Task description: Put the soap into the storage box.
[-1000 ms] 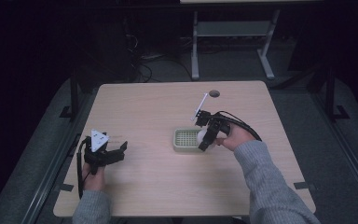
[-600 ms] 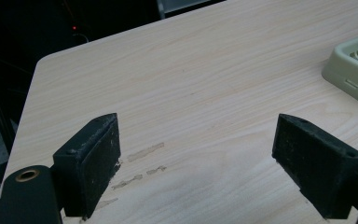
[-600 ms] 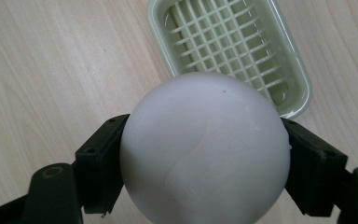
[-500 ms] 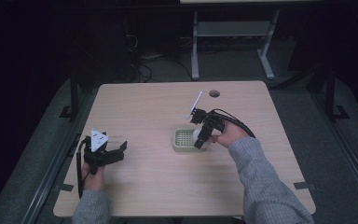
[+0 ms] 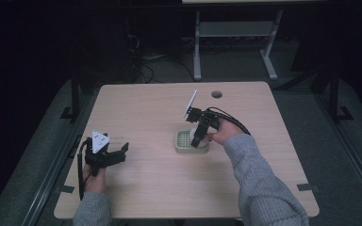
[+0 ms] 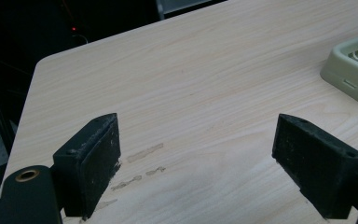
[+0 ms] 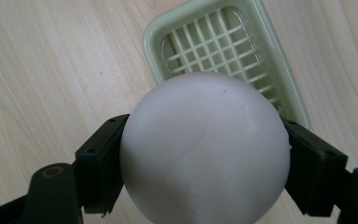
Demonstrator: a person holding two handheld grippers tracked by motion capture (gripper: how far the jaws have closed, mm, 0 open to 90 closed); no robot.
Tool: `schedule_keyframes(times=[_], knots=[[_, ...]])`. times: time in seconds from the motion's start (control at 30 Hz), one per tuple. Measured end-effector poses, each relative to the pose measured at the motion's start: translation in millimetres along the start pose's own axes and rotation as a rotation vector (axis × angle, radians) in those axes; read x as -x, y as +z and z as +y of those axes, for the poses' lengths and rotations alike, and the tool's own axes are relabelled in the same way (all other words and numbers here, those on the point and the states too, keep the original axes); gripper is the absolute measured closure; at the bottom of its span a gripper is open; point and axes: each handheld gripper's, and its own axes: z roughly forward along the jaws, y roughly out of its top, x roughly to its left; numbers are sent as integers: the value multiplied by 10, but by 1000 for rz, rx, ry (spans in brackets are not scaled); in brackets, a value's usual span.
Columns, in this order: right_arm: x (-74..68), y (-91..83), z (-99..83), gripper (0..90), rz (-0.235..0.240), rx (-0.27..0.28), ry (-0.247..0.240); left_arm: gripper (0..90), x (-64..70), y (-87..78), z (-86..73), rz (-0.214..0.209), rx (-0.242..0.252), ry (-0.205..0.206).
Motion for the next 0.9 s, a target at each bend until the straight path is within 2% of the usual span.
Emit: schedule_keyframes(times=[0.3, 0.9], knots=[[55, 6, 100, 231, -4, -2, 14, 149, -4, 0, 1, 0, 1, -2], [125, 235, 224, 230, -20, -28, 26, 149, -8, 2, -1, 3, 4, -5]])
